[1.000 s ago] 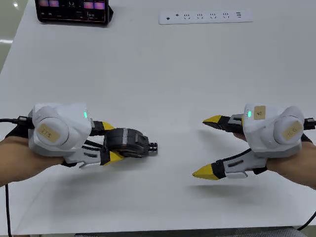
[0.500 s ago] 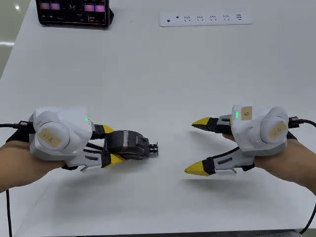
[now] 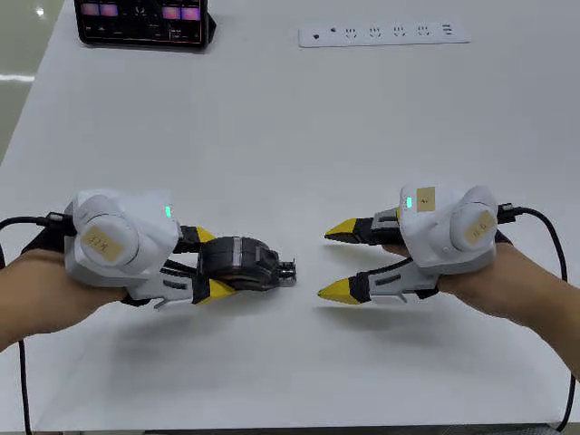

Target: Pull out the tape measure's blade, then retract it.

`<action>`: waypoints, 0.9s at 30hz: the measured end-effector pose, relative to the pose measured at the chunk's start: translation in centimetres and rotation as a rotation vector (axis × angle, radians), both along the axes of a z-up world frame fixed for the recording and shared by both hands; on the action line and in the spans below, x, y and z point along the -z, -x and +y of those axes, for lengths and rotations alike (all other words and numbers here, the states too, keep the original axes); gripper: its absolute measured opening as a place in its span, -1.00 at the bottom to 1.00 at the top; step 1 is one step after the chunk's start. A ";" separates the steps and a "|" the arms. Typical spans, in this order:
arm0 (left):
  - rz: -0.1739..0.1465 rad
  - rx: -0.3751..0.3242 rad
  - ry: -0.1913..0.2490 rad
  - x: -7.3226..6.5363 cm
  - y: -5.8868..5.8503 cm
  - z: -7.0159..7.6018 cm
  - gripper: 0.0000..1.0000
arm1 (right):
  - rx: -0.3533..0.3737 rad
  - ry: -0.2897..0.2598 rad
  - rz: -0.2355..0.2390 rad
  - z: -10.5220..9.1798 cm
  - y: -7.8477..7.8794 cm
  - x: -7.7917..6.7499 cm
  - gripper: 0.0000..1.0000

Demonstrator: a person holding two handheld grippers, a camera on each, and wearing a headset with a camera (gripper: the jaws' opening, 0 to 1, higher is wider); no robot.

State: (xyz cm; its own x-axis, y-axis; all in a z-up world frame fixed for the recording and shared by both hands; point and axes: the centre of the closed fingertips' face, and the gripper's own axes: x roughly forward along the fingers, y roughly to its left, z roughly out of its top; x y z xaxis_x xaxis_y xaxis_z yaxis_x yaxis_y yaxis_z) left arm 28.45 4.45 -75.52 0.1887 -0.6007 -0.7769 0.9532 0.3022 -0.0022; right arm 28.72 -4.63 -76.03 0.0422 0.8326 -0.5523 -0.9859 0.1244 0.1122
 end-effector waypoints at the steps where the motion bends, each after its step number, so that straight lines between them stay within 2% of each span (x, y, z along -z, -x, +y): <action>1: -0.006 0.006 -0.003 0.0 -0.2 0.0 -0.46 | -0.004 -0.002 -0.002 0.2 0.0 0.0 -0.20; 14: 0.004 0.013 -0.006 0.1 -0.3 0.0 -0.47 | -0.066 -0.027 -0.001 2.5 0.3 0.7 -0.42; 27: 0.009 0.017 -0.013 0.0 -0.3 0.1 -0.47 | -0.113 -0.050 -0.014 3.9 0.5 0.9 -0.65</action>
State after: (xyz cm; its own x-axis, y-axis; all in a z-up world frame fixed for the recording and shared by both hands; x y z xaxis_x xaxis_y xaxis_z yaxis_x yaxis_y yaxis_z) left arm 28.77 4.55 -75.50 0.1710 -0.5940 -0.7861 0.9583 0.2856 -0.0074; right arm 28.24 -0.70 -76.90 -0.0459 0.8588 -0.5103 -0.9948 0.0073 0.1018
